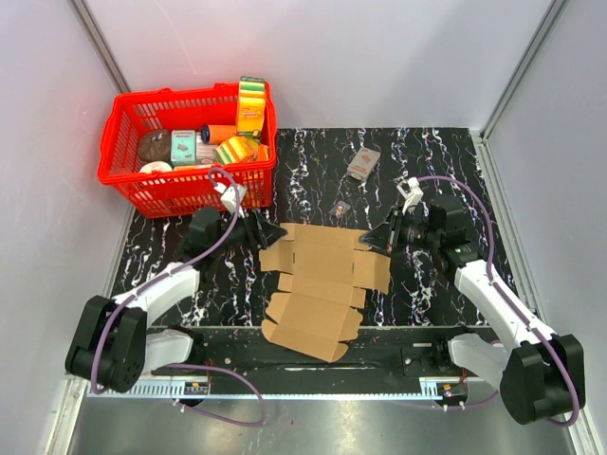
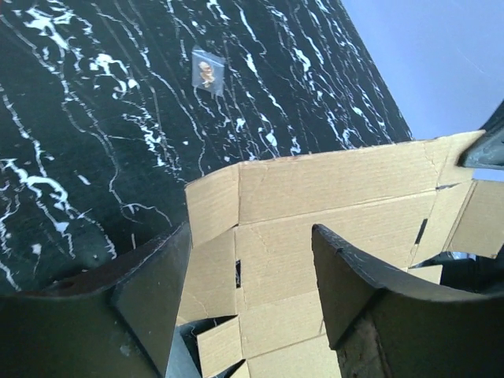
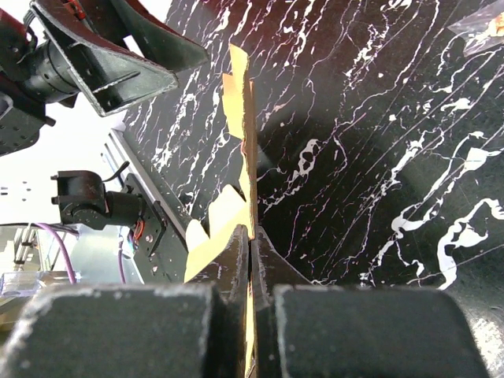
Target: Fold the paper box
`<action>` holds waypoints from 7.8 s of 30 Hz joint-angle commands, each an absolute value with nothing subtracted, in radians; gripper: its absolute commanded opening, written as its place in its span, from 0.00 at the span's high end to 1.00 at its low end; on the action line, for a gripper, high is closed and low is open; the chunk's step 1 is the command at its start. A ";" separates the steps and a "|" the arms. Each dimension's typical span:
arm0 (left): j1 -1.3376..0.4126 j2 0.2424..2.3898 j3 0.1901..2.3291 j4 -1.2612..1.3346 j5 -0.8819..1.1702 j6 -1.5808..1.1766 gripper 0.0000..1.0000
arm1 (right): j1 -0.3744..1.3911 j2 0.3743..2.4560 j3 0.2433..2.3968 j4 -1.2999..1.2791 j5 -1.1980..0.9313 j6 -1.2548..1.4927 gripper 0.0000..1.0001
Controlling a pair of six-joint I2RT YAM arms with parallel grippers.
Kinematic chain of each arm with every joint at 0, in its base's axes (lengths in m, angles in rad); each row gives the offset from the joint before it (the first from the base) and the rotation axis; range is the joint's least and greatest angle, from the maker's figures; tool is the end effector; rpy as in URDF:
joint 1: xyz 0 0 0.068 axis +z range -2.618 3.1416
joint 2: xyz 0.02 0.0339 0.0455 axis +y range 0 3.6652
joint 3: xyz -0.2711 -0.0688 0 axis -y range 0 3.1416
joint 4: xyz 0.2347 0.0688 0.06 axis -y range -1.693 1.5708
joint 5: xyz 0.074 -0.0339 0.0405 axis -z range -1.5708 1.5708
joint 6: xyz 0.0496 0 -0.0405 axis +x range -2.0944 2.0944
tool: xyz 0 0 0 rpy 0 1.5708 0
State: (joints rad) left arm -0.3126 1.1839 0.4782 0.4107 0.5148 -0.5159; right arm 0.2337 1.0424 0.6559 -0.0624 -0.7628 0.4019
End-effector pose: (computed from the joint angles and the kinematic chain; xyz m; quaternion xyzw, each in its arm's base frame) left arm 0.2279 -0.0993 0.2239 0.0720 0.7883 -0.4190 0.4449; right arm 0.2083 0.0848 0.2671 -0.1313 0.7998 0.4537 0.3706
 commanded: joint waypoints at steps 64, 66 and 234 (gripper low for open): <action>-0.276 1.310 0.423 0.827 0.747 -0.586 1.00 | 0.235 0.985 0.687 0.006 -0.818 0.427 0.48; -0.282 1.258 0.439 0.773 0.735 -0.554 1.00 | 0.235 0.983 0.713 -0.069 -0.792 0.408 0.45; -0.354 1.000 0.907 -0.207 0.462 -0.091 0.34 | 0.670 1.309 1.152 -0.519 0.110 0.089 1.00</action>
